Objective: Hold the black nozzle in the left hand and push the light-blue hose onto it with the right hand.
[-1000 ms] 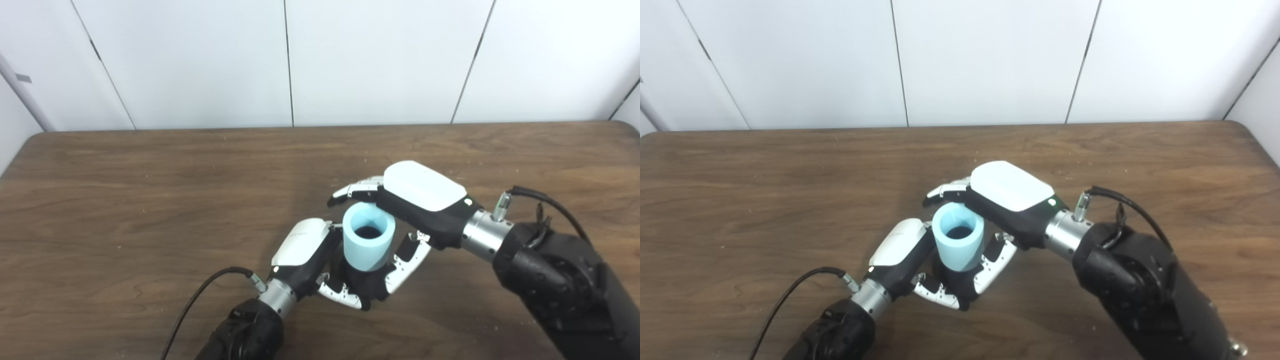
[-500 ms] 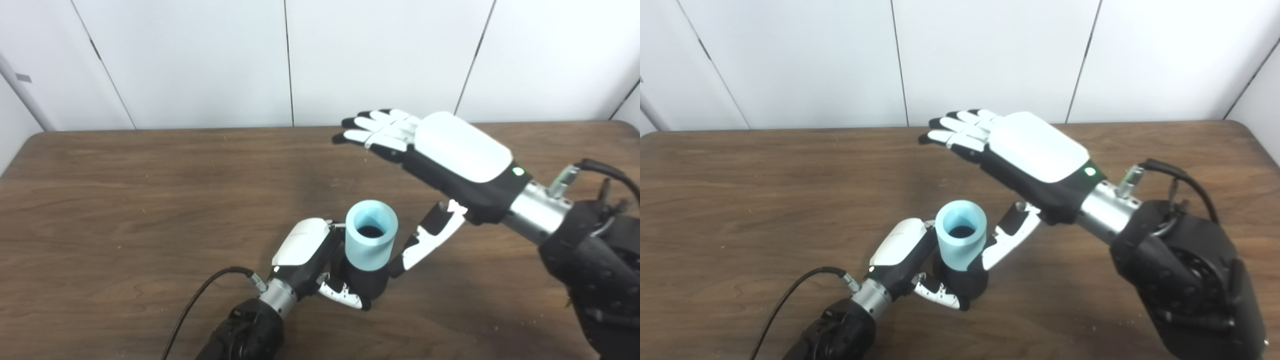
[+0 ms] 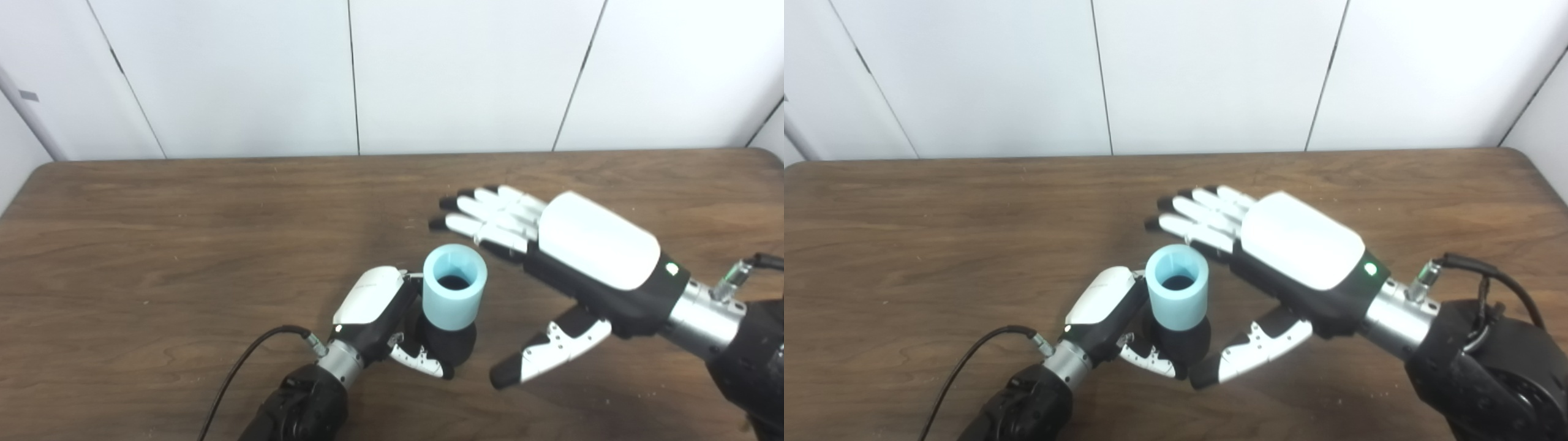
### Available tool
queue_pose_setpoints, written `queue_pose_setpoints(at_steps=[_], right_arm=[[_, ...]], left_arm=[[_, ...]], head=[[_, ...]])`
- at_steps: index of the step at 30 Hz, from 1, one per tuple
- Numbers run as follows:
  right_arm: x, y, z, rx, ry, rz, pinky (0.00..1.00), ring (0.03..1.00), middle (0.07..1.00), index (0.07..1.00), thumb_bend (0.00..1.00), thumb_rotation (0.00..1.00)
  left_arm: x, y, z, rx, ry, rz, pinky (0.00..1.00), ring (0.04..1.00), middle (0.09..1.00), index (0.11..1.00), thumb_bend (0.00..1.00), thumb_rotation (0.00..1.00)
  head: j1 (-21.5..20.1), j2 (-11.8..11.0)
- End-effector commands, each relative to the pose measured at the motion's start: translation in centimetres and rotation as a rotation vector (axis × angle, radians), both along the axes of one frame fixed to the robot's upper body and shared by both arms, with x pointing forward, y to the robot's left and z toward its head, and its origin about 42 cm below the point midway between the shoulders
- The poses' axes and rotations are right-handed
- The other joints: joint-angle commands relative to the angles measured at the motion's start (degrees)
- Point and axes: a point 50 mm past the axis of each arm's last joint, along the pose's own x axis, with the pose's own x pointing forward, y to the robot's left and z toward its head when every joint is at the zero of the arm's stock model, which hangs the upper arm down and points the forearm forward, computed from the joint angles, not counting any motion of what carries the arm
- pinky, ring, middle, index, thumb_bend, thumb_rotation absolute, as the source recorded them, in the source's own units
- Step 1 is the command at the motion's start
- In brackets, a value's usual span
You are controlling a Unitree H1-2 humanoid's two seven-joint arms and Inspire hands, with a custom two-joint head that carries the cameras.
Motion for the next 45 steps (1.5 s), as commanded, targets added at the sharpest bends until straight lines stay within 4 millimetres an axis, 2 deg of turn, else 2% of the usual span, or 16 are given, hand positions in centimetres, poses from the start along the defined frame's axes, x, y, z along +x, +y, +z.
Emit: queue_pose_setpoints(at_steps=[1,10,18,26,34,36,39,45], right_arm=[[-0.4,-0.1,0.4,-0.012,-0.033,-0.002,1.0,1.0,1.0,0.967,0.61,1.0],[-1.3,1.2,-1.9,-0.034,-0.013,0.014,1.0,1.0,1.0,1.0,0.71,1.0],[-1.4,2.0,-2.3,-0.04,-0.018,0.039,1.0,1.0,1.0,1.0,0.7,1.0],[-1.5,2.0,-1.7,-0.038,-0.034,0.055,1.0,1.0,1.0,1.0,0.68,1.0],[-0.8,1.1,-1.1,-0.032,-0.049,0.029,1.0,1.0,1.0,1.0,0.68,1.0],[-0.7,0.8,-0.9,-0.03,-0.053,0.02,1.0,1.0,1.0,1.0,0.68,1.0],[-0.7,0.4,-0.4,-0.019,-0.059,0.009,1.0,1.0,1.0,1.0,0.68,1.0],[-0.5,0.4,0.5,-0.002,-0.09,0.004,1.0,1.0,1.0,1.0,0.67,1.0]], left_arm=[[-1.2,0.4,-3.7,0.087,0.199,-0.019,0.84,0.636,0.471,0.491,0.52,0.0],[-1.3,0.4,-3.8,0.091,0.201,-0.019,0.83,0.638,0.487,0.486,0.52,0.0],[-1.1,0.5,-3.8,0.096,0.201,-0.019,0.82,0.641,0.478,0.49,0.52,0.0],[-1.1,0.4,-3.9,0.102,0.2,-0.02,0.83,0.641,0.478,0.49,0.52,0.0],[-1.2,0.3,-3.9,0.108,0.202,-0.027,0.83,0.641,0.478,0.49,0.52,0.0],[-1.2,0.2,-4.0,0.114,0.2,-0.028,0.83,0.645,0.529,0.462,0.52,0.0],[-1.2,0.3,-3.9,0.118,0.195,-0.033,0.84,0.647,0.544,0.448,0.51,0.0],[-1.2,0.4,-3.7,0.129,0.184,-0.035,0.83,0.644,0.505,0.478,0.52,0.0]], head=[[-0.2,0.1],[-0.2,0.0],[-0.2,0.0],[-0.2,0.2],[-0.2,0.3],[-0.3,0.2],[-0.3,0.2],[-0.2,0.5]])
